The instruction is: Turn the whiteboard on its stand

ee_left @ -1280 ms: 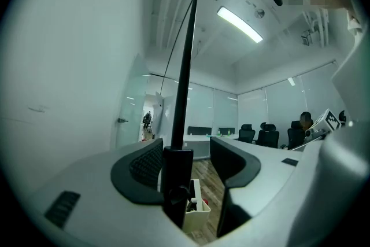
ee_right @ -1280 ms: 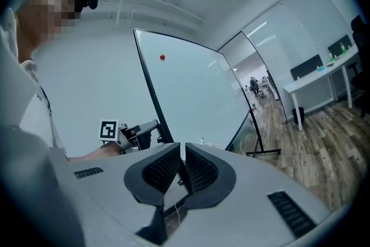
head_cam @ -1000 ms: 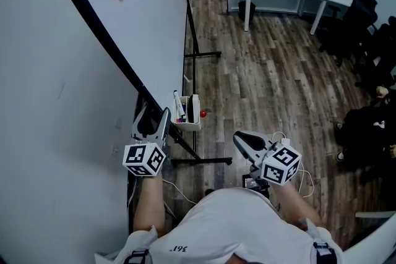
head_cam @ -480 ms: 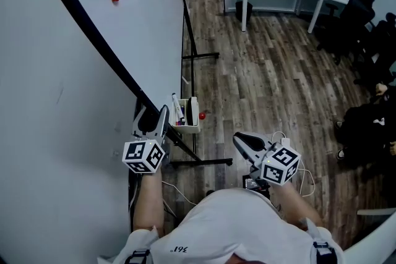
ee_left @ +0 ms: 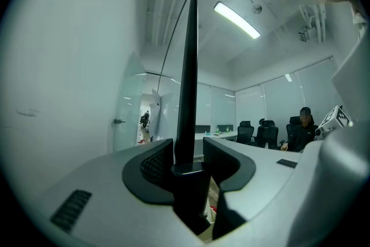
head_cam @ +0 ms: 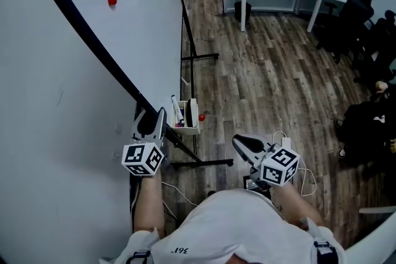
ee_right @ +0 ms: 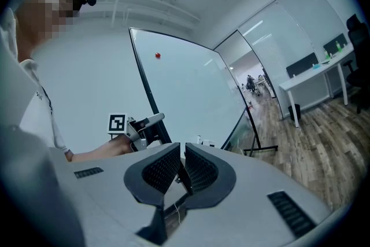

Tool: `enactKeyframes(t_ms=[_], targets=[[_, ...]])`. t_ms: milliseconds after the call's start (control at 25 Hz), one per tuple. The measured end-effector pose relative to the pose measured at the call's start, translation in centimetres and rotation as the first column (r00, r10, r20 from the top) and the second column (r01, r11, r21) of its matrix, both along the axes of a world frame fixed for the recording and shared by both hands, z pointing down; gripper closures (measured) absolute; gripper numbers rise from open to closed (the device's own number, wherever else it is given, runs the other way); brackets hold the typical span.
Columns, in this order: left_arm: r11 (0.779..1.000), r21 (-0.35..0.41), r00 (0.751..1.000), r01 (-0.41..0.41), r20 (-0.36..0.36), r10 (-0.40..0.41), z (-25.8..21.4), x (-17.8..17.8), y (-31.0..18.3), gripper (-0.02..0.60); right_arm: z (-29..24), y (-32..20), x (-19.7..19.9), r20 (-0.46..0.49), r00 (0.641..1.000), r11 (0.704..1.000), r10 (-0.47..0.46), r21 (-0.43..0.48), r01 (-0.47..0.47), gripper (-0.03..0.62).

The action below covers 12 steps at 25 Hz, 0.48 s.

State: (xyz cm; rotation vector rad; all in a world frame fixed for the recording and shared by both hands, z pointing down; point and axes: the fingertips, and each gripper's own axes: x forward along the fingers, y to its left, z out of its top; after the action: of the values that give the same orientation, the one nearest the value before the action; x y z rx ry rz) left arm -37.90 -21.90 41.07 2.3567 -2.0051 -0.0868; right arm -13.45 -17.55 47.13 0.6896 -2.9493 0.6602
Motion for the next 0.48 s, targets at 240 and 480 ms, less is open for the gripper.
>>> enactKeyframes(t_ms=[240, 480], targets=[[1.000, 0.009, 1.000, 0.014, -0.007, -0.014, -0.33, -0.09, 0.18, 0.413, -0.04, 0.25, 0.30, -0.006, 1.000, 1.000, -0.003, -0.009, 0.003, 0.563], [1.000, 0.007, 1.000, 0.010, -0.012, -0.010, -0.54, -0.13, 0.15, 0.413, -0.43, -0.50, -0.21, -0.017, 1.000, 1.000, -0.011, -0.012, 0.011, 0.563]])
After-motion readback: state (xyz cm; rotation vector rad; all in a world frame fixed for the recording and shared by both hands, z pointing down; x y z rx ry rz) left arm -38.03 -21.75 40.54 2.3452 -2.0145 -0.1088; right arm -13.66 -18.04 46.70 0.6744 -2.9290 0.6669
